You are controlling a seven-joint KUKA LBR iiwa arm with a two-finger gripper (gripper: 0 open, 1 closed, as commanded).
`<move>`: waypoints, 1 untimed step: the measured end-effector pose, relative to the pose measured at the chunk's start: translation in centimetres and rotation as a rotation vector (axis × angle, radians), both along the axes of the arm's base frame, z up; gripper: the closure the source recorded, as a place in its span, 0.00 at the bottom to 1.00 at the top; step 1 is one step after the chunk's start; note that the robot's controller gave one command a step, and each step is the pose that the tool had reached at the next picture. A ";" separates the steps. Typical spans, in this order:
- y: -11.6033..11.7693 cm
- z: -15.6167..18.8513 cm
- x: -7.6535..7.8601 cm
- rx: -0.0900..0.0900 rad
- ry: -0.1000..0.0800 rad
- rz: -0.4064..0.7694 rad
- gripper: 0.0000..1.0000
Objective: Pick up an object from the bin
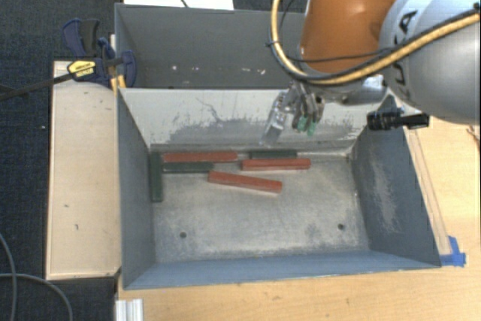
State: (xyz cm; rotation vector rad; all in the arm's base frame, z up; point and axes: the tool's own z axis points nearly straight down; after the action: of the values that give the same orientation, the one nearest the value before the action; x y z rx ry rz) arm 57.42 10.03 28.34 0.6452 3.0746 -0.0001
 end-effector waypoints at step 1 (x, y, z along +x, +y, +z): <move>-0.2 2.2 0.1 0.001 -0.008 -0.001 1.00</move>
Offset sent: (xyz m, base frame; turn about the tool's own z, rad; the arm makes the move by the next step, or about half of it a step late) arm -0.0189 0.0166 -0.1072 0.0749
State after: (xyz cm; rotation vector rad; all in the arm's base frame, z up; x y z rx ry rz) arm 57.54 9.80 30.53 0.6457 3.0667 0.0040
